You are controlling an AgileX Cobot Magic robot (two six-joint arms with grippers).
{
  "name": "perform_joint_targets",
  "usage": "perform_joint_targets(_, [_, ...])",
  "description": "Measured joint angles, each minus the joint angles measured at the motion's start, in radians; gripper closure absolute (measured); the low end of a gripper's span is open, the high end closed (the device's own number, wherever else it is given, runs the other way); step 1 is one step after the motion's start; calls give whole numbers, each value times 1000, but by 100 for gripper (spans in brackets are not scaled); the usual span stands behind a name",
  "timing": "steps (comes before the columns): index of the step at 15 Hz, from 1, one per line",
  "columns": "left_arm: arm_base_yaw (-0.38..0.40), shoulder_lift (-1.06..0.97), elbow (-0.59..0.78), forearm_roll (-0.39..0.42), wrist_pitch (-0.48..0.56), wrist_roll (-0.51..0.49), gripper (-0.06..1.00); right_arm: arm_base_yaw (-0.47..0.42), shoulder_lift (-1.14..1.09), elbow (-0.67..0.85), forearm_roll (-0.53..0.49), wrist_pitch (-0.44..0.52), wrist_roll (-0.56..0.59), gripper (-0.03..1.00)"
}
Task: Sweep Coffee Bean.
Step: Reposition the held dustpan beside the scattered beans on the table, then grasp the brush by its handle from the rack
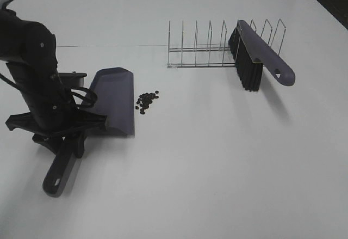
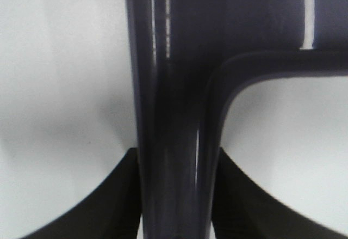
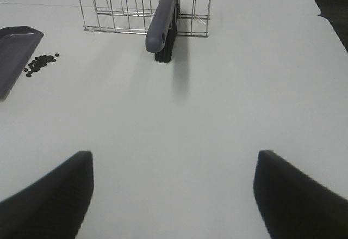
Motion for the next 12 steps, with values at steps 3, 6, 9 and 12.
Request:
perform_joint_targets(3, [0, -45, 0, 17, 3, 0, 60, 0, 7, 0, 0, -2, 0, 25])
perform_joint_targets(6, [0, -45, 0, 18, 3, 0, 60, 0, 144, -26, 12, -78, -17, 25])
perform_joint_targets(9, [0, -45, 0, 20, 3, 0, 60, 0, 387, -133, 61, -159, -107, 25])
perform_joint_targets(12, [0, -45, 0, 21, 3, 1, 60, 52, 610, -275, 81, -159, -197, 25])
